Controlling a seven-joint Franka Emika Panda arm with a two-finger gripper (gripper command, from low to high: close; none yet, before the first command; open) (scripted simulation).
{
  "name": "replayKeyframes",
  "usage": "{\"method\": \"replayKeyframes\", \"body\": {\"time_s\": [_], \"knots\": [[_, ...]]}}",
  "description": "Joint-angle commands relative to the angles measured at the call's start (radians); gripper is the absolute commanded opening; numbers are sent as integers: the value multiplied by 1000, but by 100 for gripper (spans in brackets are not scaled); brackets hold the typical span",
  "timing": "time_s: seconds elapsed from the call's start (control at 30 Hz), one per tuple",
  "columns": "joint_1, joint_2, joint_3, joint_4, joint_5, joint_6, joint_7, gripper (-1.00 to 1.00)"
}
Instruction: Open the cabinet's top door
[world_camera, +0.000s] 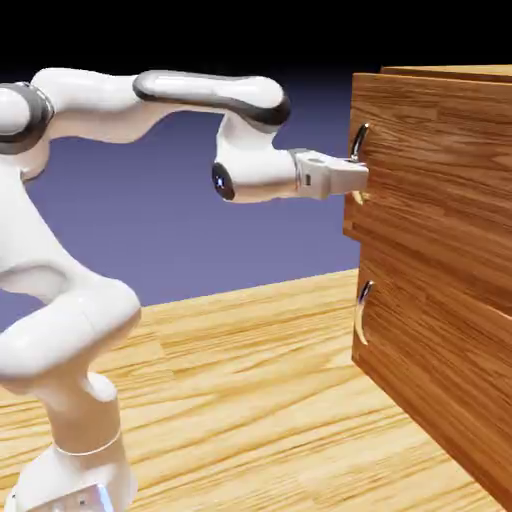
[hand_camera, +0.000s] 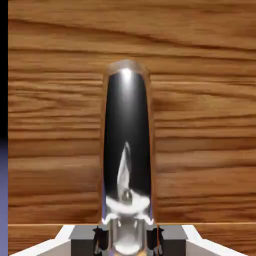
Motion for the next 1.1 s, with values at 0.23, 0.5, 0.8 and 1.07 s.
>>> {"method": "replayKeyframes", "body": {"time_s": [0.23,0.5,0.8,1.07], "knots": [[290,57,-259,-70,2,-2,-150,-100],[580,39,-529,-152,-60,0,-216,-100],[849,-178,-803,-360,-451,-21,30,-100],[1016,-378,-999,-494,-799,4,228,-100]]}}
